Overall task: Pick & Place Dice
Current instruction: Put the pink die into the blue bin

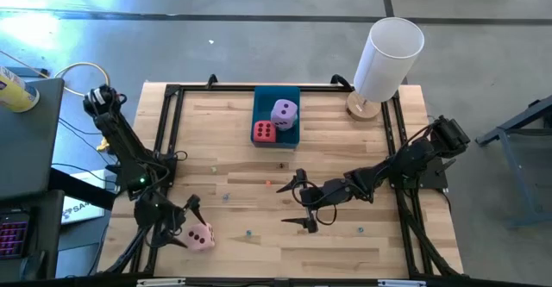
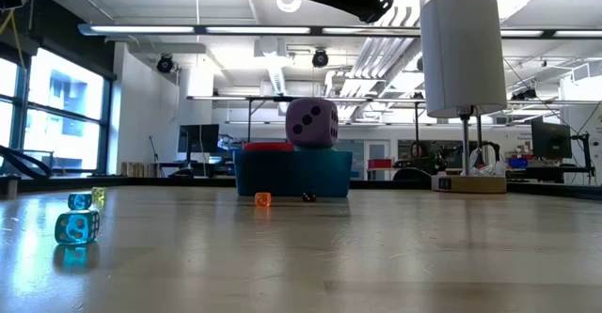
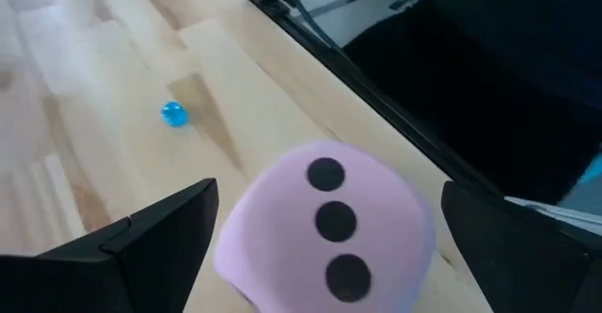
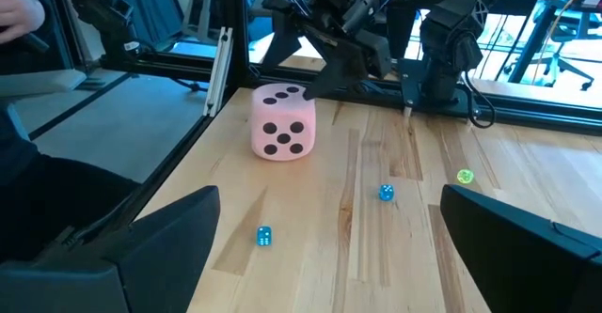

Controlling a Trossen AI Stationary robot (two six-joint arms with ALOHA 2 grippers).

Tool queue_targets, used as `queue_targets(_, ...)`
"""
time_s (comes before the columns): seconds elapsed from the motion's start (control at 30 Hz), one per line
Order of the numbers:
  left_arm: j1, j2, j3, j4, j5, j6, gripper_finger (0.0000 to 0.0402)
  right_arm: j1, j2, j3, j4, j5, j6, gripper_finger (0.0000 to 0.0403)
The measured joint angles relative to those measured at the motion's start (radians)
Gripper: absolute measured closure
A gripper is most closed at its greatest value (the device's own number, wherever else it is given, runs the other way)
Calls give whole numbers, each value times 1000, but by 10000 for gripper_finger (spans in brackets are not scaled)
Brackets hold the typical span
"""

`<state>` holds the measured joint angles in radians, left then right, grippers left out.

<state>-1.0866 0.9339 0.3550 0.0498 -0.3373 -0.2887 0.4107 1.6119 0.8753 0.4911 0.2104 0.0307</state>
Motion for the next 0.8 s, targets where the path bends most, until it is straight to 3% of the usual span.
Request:
queue_targets(0.6,13,0,-9,5,35,66,4,0,-1,0,5,0,-1,7)
queue_targets(0.8,83,0,-30,91,207,139,4,0,-1,0,11,0,-1,7)
